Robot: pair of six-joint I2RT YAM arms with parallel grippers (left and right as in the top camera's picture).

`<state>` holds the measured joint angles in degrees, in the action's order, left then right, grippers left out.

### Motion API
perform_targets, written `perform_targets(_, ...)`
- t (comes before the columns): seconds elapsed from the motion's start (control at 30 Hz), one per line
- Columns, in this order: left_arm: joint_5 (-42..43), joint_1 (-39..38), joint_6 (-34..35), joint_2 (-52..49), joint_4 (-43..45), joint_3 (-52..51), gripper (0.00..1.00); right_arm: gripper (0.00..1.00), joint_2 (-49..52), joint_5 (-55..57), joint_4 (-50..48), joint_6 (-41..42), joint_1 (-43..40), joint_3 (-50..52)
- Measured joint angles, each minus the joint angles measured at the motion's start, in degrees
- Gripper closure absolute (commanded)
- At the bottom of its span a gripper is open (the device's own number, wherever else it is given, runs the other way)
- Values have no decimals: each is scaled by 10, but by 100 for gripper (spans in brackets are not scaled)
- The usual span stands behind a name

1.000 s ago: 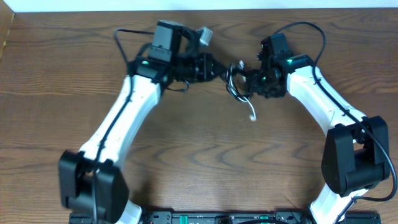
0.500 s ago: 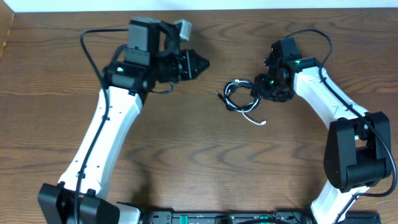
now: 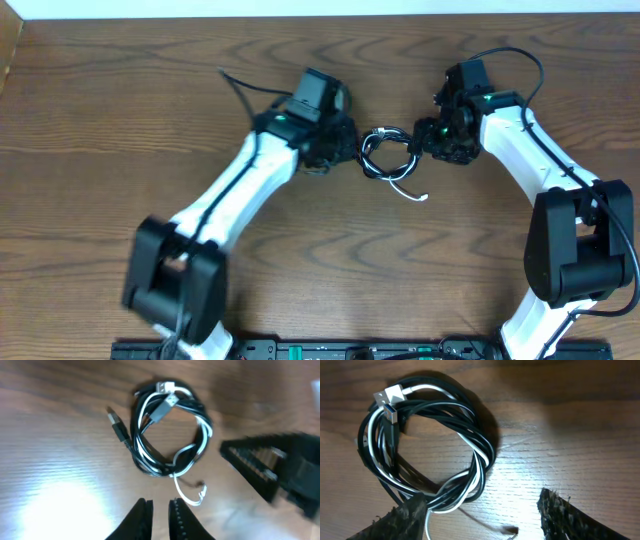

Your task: Untangle cables

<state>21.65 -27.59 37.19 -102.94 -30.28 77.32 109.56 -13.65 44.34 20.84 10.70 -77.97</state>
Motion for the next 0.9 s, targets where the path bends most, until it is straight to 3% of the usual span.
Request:
perform_targets(0.17, -9, -27, 94, -69, 55, -1, 83, 26, 0, 2, 6, 2, 0, 0)
perform_targets(0.4, -10, -40, 181, -117, 61, -1, 83, 24, 0, 15, 13, 2, 0, 0)
perform_targets(0.9, -10, -66, 245, -161, 111, -1, 83, 24, 0, 21, 14, 2, 0, 0)
